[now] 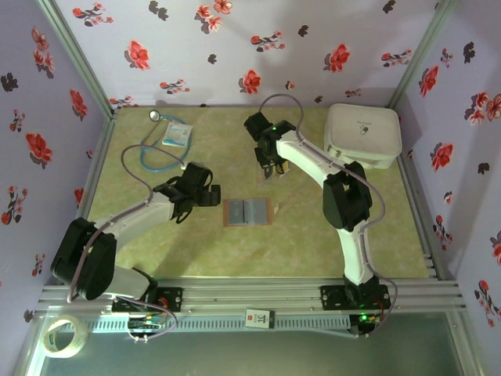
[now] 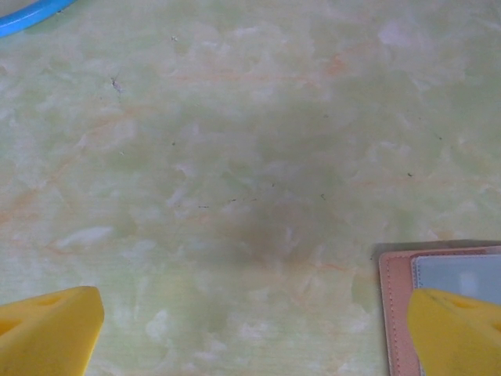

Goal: Put the credit cards into the card holder

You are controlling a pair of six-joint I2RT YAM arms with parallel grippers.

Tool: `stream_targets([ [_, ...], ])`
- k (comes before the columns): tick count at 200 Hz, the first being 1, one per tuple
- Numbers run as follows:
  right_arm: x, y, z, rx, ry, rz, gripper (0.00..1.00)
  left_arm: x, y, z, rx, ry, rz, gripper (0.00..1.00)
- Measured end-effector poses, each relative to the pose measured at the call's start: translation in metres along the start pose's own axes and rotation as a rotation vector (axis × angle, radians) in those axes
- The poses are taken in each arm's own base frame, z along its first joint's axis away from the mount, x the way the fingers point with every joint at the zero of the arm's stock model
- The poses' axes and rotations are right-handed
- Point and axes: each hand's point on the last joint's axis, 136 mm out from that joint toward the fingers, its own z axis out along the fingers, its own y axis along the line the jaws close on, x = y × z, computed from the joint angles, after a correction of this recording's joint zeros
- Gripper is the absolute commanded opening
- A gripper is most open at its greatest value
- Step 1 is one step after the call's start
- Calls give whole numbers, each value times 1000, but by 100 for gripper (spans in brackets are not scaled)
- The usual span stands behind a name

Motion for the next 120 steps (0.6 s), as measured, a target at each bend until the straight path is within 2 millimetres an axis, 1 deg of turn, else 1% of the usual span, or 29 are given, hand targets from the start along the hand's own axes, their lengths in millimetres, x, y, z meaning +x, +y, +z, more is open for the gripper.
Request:
stream_targets([
  [54,11,0,11,-29,41,14,16,0,0,1,1,2,0,100],
  [120,9,-4,13,-33,39,26,16,0,0,1,1,3,0,100],
])
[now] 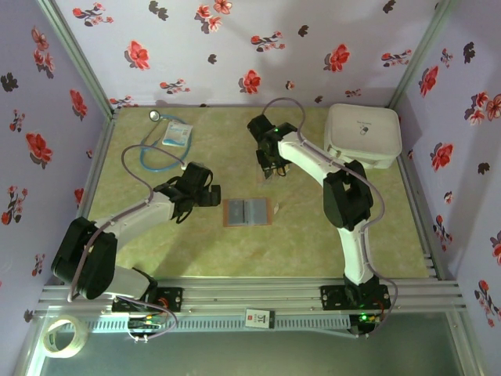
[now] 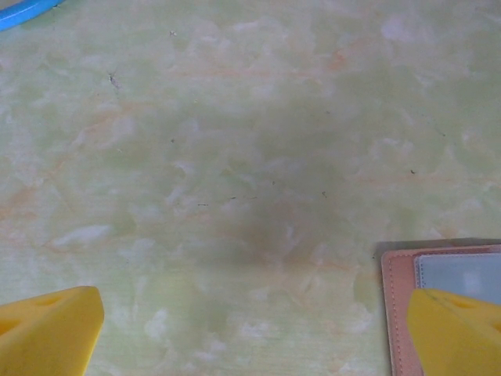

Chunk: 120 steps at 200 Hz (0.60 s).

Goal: Put the credit cards into the card holder

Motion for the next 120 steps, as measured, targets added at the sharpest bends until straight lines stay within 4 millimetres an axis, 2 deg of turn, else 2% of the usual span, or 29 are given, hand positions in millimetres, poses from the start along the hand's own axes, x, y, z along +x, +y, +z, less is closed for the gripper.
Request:
stream_targets([
  [39,-3,-3,-1,-3,-3,8,16,2,0,2,1,8,2,100],
  [67,-4,-2,-2,-8,-7,11,20,4,-1,4,0,18,4,100],
  [120,-11,0,-7,-22,-25,17,18,5,-2,4,6,22,4,100],
])
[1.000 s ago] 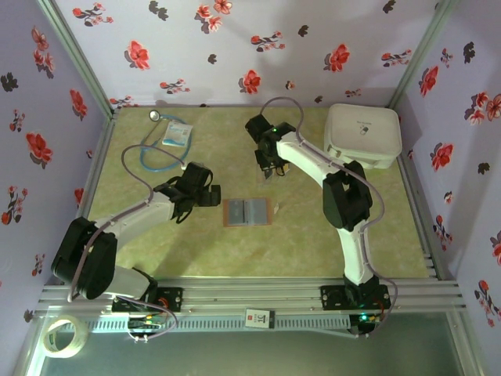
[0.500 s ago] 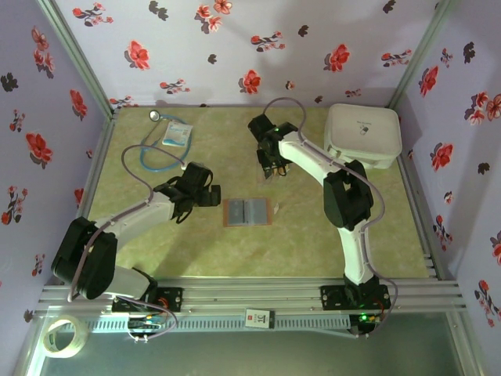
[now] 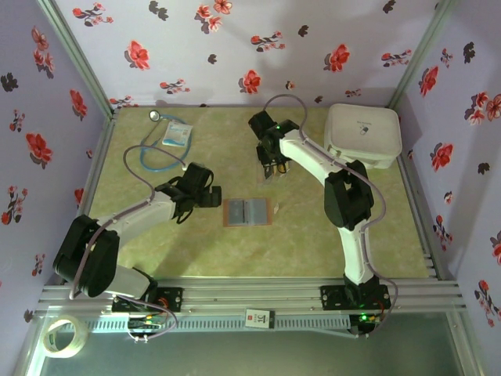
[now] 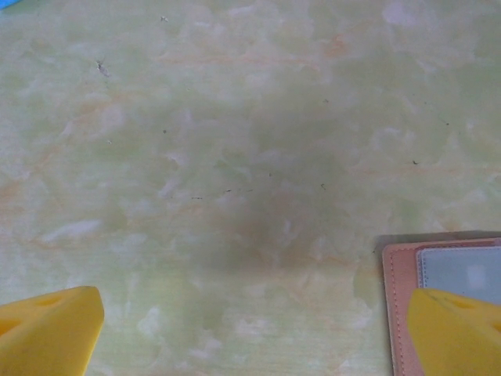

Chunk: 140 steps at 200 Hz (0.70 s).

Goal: Put the credit cards into the card holder

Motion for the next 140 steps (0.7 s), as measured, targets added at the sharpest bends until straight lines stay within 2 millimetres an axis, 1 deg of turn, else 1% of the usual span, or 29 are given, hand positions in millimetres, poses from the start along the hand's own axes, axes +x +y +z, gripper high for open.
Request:
stream_targets([
  [26,-3,-1,-1,-2,-6,4,12,0,0,0,0,1,0,100],
  [57,-3,-1,-1,-6,-6,9,0,2,0,2,0,10,2,100],
  [112,-4,-2,-2,-19,-5,13,0,4,-2,4,8,19,4,100],
  [126,-4,-1,-8,-32,-9,16,0,4,-2,4,10,21,4,100],
  [140,-7,-1,-22,-55,-25,21,0,4,-3,4,11,21,4,100],
])
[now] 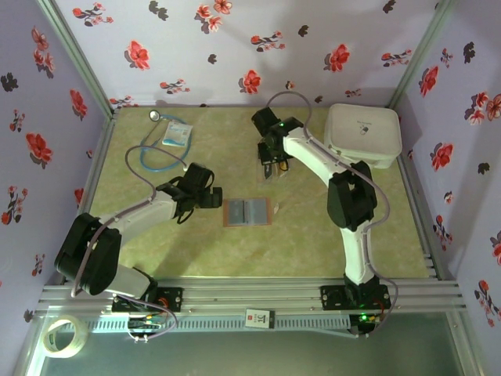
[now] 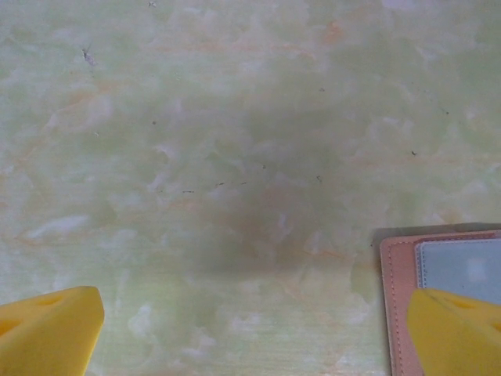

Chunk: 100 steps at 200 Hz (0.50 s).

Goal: Put the credit cards into the card holder

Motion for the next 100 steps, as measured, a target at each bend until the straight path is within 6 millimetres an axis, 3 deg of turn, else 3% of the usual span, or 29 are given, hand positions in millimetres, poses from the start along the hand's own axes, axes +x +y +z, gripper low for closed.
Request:
stream_targets([
  [34,-12,5,-61,-115,-108,38,0,2,-2,0,13,8,5,100],
  [62,-4,12,-102,-258,-195,87,0,4,-5,0,31,20,13,100],
  [78,9,19,-107,-347,-221,118,0,4,-7,-1,39,24,14,100],
  [100,37,28,-92,-447,-204,163,0,1,-13,-2,53,22,25,100],
])
